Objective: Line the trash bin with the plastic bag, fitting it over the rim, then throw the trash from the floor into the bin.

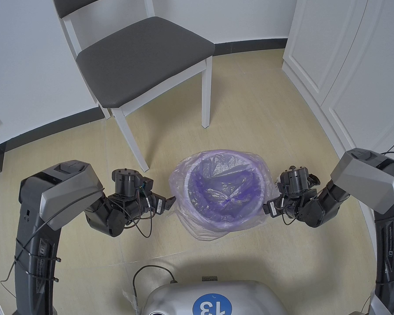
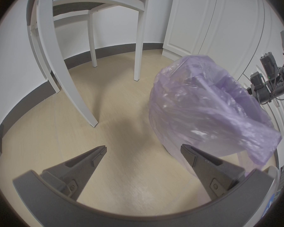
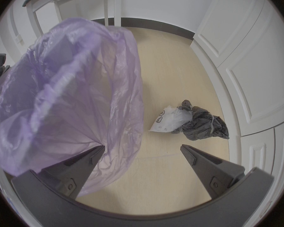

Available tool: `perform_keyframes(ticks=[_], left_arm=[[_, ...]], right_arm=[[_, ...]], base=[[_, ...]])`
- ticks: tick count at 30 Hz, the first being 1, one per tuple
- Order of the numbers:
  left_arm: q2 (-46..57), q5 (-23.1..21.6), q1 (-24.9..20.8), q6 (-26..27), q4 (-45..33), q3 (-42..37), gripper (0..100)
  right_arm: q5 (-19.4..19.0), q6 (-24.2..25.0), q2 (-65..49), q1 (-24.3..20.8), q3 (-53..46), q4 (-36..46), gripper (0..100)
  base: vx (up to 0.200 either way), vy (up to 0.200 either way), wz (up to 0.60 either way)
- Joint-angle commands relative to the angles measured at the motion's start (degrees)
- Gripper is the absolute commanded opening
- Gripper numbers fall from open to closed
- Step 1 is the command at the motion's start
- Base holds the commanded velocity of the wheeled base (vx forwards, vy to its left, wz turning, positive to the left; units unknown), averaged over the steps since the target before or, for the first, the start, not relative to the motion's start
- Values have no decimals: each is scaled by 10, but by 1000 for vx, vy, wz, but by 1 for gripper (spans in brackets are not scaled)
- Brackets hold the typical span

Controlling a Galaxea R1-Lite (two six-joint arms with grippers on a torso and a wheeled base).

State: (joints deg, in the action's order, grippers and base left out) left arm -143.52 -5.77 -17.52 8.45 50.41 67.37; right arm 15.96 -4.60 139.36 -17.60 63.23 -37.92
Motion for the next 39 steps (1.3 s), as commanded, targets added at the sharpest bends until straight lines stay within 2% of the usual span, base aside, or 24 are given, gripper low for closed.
perform_keyframes(ticks=[1, 11, 14, 26, 32, 39], left_arm=[[-40, 1, 2, 0, -13, 37, 100], [-46, 2, 8, 0, -19, 46, 100], [-9, 3, 8, 0, -14, 6, 100], [161, 6, 27, 2, 22, -187, 100], [199, 4, 31, 1, 48, -216, 100], [200, -1, 16, -12, 54, -211, 100]], right_arm=[[-2, 0, 48, 6, 44, 4, 100], [-17, 15, 55, 16, 78, 35, 100], [-23, 29, 15, 15, 52, 36, 100], [-23, 29, -146, 12, -99, 30, 100], [-16, 29, -194, 12, -148, 18, 100], [-13, 26, -230, 6, -188, -16, 100]], base=[[0, 0, 0], [0, 0, 0], [0, 0, 0], [0, 0, 0], [0, 0, 0], [0, 0, 0]])
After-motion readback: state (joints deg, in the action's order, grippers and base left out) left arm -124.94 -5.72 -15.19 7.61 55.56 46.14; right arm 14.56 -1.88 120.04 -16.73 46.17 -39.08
